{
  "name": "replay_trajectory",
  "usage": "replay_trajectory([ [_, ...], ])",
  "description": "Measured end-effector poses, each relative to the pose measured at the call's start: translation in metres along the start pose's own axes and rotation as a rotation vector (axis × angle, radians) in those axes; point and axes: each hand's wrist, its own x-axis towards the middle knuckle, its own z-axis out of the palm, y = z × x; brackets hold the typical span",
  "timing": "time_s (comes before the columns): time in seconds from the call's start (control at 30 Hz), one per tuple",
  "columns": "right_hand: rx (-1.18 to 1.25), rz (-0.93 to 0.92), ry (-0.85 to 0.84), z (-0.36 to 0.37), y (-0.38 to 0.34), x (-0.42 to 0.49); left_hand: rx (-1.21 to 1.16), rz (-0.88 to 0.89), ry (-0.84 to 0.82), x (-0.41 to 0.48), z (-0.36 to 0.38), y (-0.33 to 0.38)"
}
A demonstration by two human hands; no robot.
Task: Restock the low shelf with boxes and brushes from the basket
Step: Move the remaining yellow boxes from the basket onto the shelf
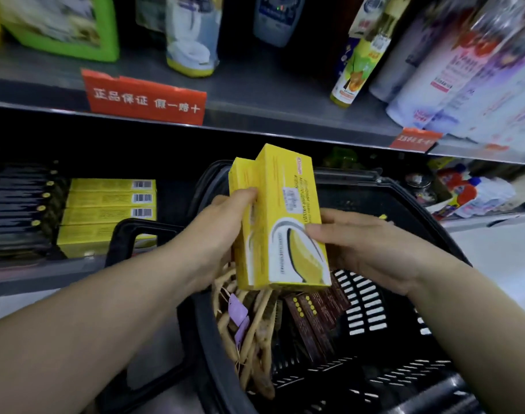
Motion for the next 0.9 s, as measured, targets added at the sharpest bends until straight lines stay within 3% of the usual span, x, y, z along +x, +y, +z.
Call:
replay_trajectory([
  [0.13,-0.095,-0.100,0.034,0.041,-0.018,0.002,-0.004,0.033,-0.120,-0.024,-0.034,0.016],
  [0.3,-0.194,-0.142,-0.072,0.092,-0.035,0.020,0.095,0.068,-0.077,-0.050,-0.082,0.028],
  [0.6,0.043,0.032,-0.206,0.163,-0.066,0.075,0.080,-0.023,0.267,-0.070,-0.160,0.034],
  [0.73,0.115,0.107,-0.173,0.178,-0.079,0.116,-0.011,-0.060,0.449,-0.061,-0.188,0.030],
  [0.83,0.018,0.130,-0.077,0.184,-0.088,0.157,-0.005,-0.108,0.528,-0.047,-0.205,0.026],
  [0.9,-0.264,0.098,0.058,0.187,-0.087,0.192,-0.015,-0.129,0.590,-0.040,-0.218,0.024],
])
